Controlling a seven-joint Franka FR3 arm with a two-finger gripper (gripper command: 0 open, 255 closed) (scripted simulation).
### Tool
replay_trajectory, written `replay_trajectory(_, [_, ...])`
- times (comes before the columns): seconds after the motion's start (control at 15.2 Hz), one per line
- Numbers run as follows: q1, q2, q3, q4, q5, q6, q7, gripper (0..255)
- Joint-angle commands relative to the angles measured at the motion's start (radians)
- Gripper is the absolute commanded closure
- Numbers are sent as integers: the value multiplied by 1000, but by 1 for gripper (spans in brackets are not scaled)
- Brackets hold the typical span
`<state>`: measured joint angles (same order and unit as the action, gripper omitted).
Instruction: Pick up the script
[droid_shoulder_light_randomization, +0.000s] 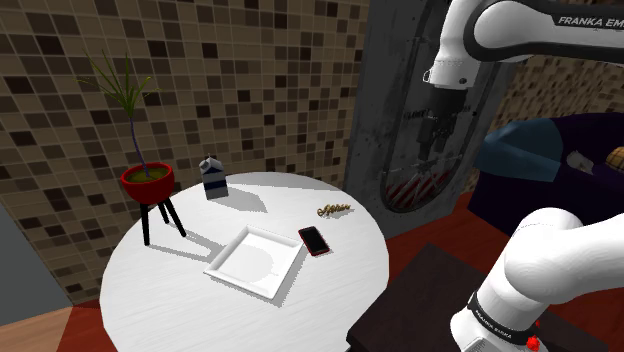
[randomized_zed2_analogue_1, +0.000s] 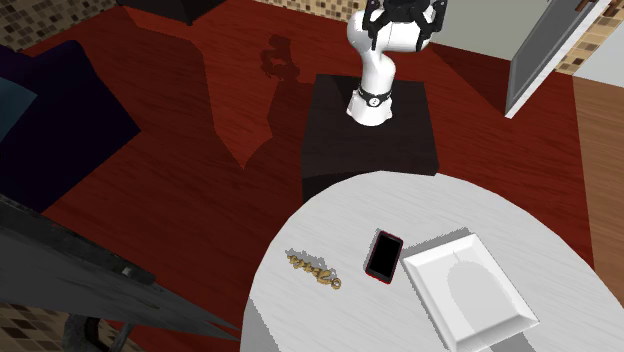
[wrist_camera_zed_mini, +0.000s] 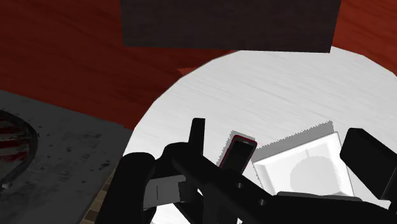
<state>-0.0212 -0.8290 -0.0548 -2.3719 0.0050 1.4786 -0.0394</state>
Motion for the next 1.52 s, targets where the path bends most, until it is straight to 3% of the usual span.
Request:
replay_trajectory(0.0, [0, 0, 0, 0, 0, 0, 0, 0])
replay_trajectory(0.73, [8, 246, -25, -139, -84, 422, -86, 0])
replay_trajectory(1.45, [3, 640, -45, -93, -165, 814, -135, 0])
